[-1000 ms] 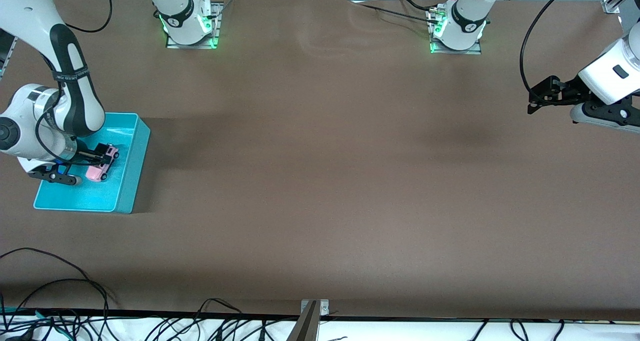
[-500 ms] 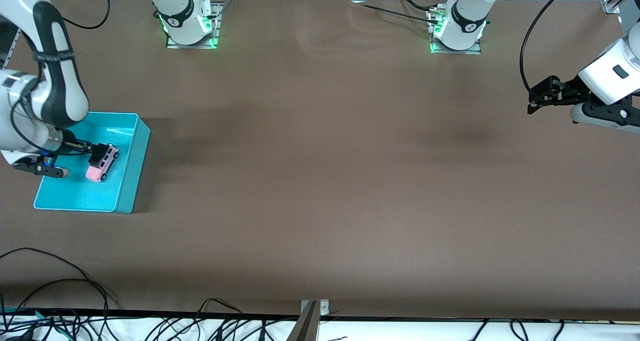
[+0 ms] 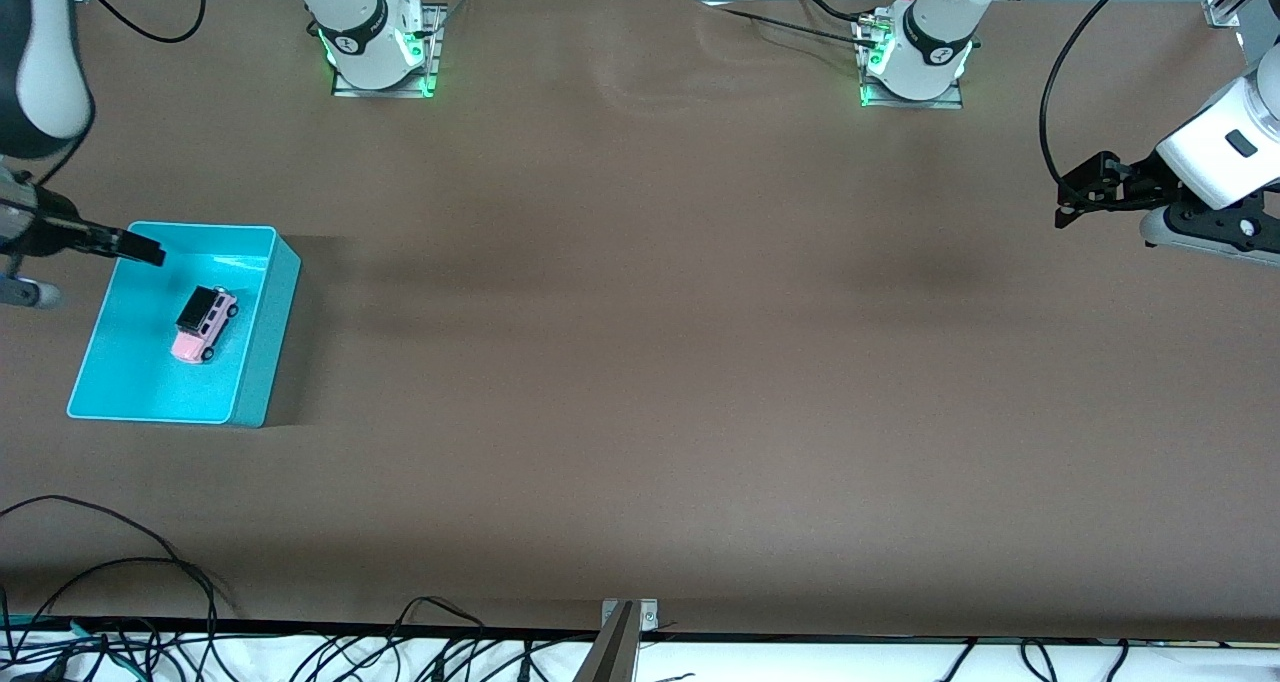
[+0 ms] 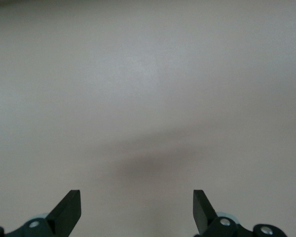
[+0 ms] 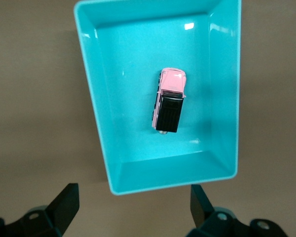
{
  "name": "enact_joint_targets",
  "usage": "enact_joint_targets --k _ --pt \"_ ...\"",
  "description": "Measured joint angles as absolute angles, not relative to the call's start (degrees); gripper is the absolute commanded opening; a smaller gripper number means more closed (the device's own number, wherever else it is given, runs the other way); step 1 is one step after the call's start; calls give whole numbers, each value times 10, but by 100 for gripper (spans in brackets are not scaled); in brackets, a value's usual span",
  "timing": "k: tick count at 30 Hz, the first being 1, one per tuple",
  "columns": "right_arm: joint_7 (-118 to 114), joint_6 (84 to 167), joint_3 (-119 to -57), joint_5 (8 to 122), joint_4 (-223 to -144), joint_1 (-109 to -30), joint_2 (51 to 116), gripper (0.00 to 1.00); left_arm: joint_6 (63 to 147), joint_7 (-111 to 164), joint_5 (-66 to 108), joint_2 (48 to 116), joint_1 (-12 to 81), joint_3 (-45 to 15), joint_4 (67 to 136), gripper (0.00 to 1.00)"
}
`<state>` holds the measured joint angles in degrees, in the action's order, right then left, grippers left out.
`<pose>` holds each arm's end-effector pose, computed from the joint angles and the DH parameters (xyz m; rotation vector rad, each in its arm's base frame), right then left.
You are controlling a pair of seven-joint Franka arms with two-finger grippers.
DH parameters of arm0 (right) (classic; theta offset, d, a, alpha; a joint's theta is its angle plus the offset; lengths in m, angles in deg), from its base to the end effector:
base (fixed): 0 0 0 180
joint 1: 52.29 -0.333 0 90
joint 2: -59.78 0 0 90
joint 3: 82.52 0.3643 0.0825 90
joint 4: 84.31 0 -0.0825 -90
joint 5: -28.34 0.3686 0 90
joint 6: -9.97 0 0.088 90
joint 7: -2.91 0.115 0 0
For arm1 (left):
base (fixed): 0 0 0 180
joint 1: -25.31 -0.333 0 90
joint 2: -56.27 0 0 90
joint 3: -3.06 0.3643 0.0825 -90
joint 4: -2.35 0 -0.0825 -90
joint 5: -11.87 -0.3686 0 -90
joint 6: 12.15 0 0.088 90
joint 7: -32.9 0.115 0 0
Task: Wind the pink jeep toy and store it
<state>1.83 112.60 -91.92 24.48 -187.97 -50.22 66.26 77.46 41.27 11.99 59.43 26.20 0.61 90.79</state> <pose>0.5577 -0.1156 0.5118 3.0557 -0.2488 -0.2119 0.5562 -0.0319 0.6464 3.1188 -0.3197 -0.0540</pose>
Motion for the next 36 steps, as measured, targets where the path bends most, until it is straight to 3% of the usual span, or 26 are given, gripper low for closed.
enact_joint_targets --k 9,18,36 --pt "33 1056 -873 300 -1787 -503 651 100 775 413 120 594 262 6 908 100" --pt "85 1041 -812 303 -1756 -505 651 100 775 413 120 595 262 6 908 100" --pt "70 1039 -812 303 -1754 -502 652 100 775 413 120 595 262 6 908 100"
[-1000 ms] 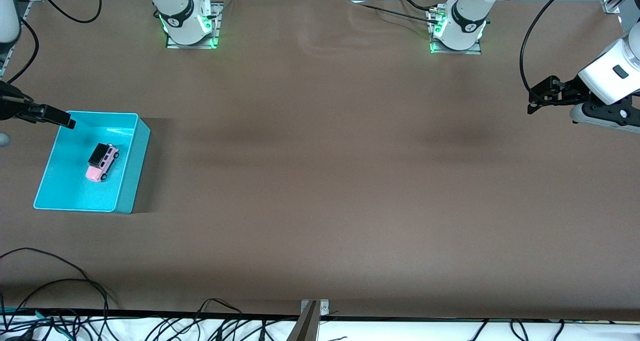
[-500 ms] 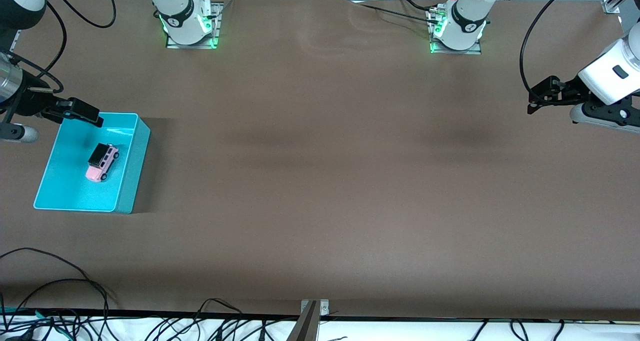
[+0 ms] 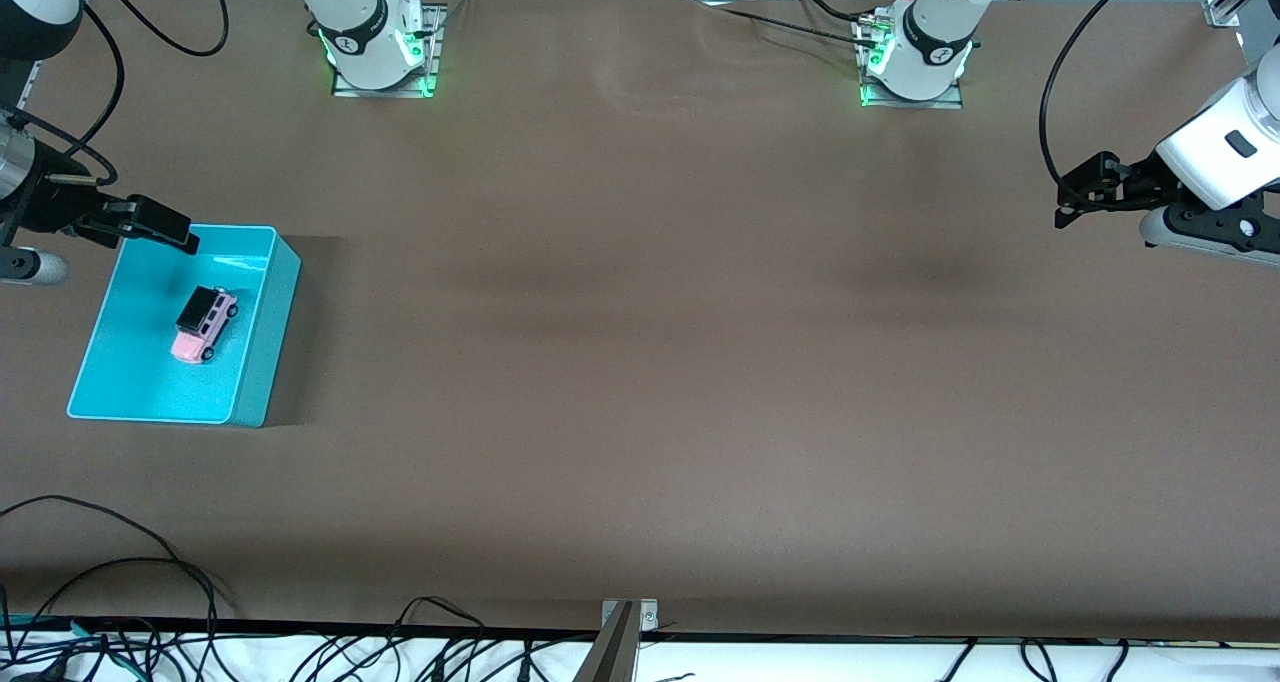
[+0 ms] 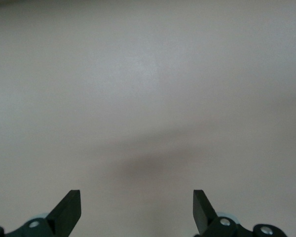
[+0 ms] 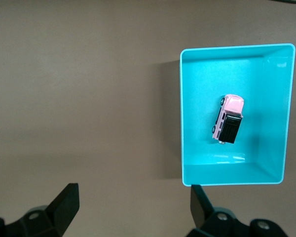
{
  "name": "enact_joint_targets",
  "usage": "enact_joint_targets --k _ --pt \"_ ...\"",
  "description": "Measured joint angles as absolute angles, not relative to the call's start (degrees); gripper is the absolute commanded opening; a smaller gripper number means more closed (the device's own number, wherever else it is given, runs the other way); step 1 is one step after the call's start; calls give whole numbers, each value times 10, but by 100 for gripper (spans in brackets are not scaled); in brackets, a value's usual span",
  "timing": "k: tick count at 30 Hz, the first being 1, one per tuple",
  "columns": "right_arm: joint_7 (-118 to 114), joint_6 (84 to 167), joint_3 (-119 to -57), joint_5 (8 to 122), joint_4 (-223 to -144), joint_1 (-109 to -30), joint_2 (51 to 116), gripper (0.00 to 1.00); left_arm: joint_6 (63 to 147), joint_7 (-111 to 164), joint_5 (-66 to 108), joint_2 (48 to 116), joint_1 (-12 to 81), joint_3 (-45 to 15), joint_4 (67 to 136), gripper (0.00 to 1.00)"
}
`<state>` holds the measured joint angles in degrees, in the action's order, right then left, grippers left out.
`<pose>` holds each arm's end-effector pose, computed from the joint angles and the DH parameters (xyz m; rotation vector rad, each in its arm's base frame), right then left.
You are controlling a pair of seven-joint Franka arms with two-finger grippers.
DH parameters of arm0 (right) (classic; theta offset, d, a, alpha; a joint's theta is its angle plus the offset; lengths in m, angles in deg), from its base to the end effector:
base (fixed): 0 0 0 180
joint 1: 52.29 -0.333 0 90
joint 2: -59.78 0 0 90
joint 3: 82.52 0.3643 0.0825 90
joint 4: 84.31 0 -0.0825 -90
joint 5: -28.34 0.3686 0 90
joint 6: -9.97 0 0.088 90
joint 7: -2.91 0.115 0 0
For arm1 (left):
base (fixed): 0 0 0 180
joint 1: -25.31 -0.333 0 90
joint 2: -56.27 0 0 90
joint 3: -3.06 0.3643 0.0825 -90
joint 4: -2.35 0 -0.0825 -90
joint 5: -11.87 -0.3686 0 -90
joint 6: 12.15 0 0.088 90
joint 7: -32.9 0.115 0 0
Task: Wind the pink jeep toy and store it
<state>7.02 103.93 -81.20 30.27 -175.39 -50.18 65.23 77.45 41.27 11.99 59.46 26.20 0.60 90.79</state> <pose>0.5751 -0.0049 0.6091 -3.1033 0.1377 0.0712 0.5564 -0.0320 0.6461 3.1187 -0.3200 -0.0551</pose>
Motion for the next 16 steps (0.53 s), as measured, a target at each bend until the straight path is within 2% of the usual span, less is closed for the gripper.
enact_joint_targets --k 16 --pt "45 1016 -812 303 -1737 -502 644 100 775 413 120 595 262 6 908 100"
